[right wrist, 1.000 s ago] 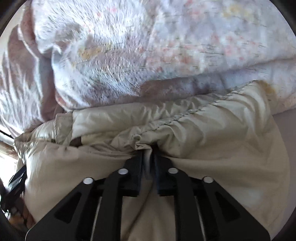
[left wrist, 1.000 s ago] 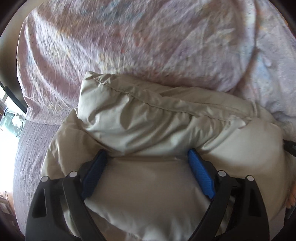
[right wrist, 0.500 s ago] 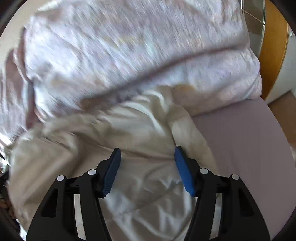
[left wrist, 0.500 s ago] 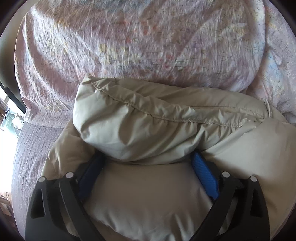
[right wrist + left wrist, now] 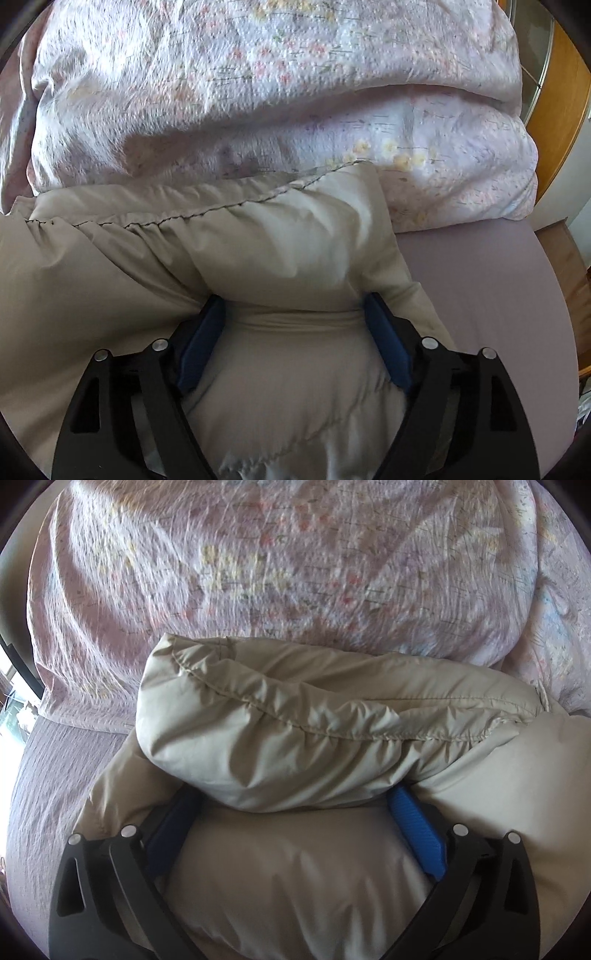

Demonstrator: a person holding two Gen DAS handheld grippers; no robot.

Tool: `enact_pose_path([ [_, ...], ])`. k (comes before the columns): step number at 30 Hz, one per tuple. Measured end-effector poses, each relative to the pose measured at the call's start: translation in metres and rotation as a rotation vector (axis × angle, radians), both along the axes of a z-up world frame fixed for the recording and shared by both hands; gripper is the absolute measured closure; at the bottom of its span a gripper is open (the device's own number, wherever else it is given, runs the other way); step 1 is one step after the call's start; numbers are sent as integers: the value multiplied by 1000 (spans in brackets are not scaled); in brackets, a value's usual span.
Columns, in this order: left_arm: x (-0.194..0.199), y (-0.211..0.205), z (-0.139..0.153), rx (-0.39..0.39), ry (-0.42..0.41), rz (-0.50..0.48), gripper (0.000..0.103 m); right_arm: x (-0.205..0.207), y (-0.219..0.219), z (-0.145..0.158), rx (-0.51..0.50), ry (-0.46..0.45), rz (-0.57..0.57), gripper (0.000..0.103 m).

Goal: Fold large clothes
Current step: 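Press both grippers onto the folded jacket to flatten the fold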

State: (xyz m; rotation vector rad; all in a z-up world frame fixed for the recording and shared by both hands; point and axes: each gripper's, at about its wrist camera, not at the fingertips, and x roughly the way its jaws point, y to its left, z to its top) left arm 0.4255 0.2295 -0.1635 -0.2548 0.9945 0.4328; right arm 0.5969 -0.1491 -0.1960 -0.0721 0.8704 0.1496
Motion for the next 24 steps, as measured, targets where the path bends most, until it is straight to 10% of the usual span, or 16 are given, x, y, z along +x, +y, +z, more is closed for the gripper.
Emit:
enact_pose_path([
  [24,-3,3,-20,21,-47,3,2,0,-1,-3,-6,-48,7,19],
])
